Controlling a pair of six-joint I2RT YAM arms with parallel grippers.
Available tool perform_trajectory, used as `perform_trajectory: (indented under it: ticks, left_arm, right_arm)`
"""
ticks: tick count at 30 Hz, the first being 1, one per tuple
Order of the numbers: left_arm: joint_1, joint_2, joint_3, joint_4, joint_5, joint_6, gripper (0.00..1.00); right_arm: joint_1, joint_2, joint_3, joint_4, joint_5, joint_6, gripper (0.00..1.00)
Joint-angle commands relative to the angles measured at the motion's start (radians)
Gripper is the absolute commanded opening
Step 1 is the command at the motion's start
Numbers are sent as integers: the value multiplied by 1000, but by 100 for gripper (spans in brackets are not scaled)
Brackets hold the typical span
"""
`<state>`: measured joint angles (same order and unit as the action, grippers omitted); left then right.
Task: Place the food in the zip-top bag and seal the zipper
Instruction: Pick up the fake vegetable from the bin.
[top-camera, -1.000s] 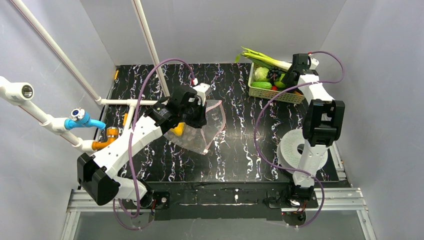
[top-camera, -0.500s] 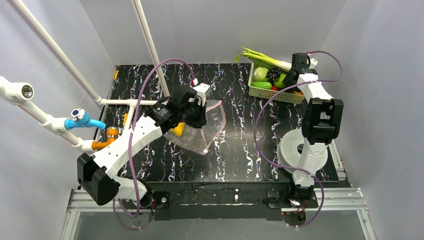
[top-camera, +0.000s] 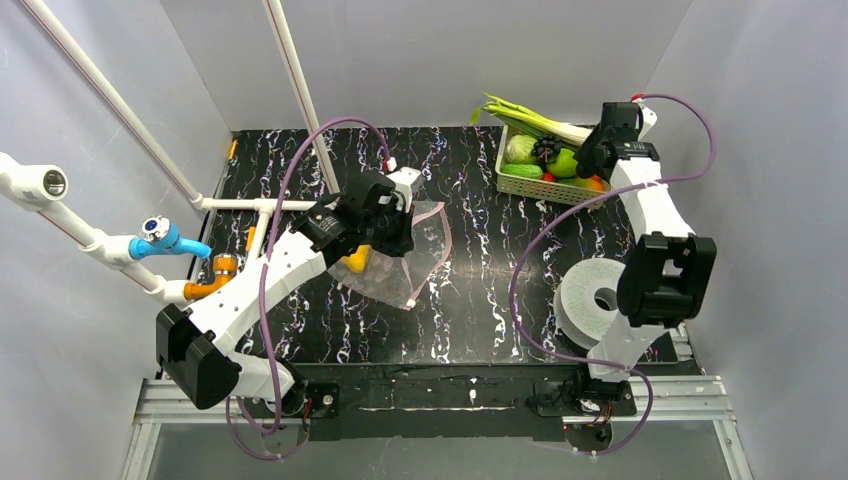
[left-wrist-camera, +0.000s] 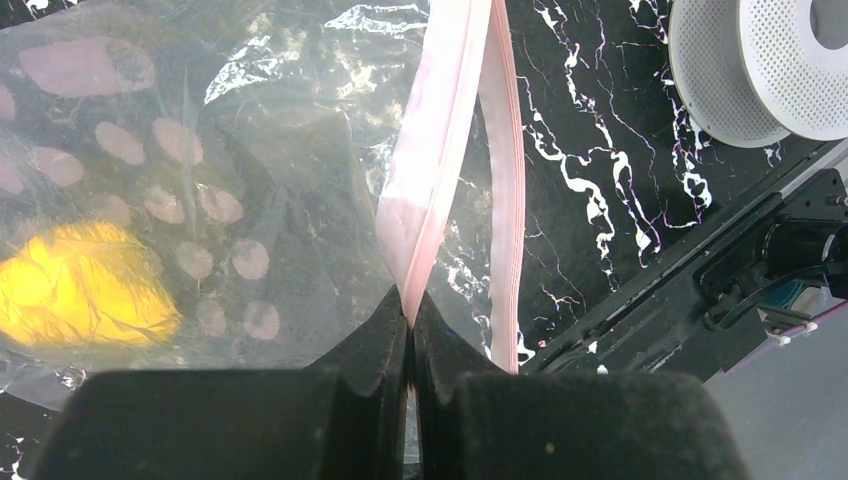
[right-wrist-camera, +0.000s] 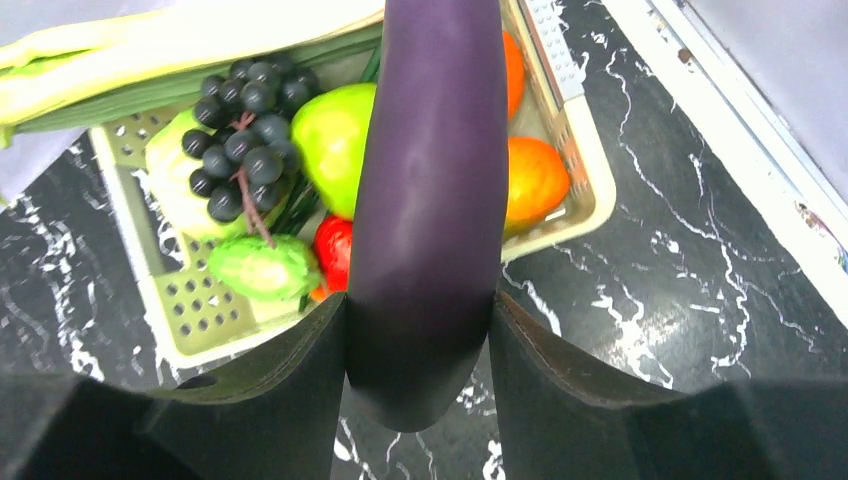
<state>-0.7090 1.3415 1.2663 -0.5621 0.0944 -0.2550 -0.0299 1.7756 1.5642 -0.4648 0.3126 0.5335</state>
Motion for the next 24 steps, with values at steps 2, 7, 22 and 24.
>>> perform_trajectory:
  ticks: [2, 7, 22, 24]
  left_arm:
    - [-1, -3, 13, -15, 6, -3, 0]
    - [0, -5, 12, -15, 1, -4, 0]
    - [0, 19, 11, -16, -17, -3, 0]
    - [0, 19, 9, -16, -22, -2, 0]
  right_arm:
    - [5, -143, -114, 27, -99, 41, 2]
    - [25, -258, -276, 53, -279, 46, 1]
    - [379, -587, -559, 124, -606, -157, 1]
    - [407, -609, -586, 121, -687, -175, 1]
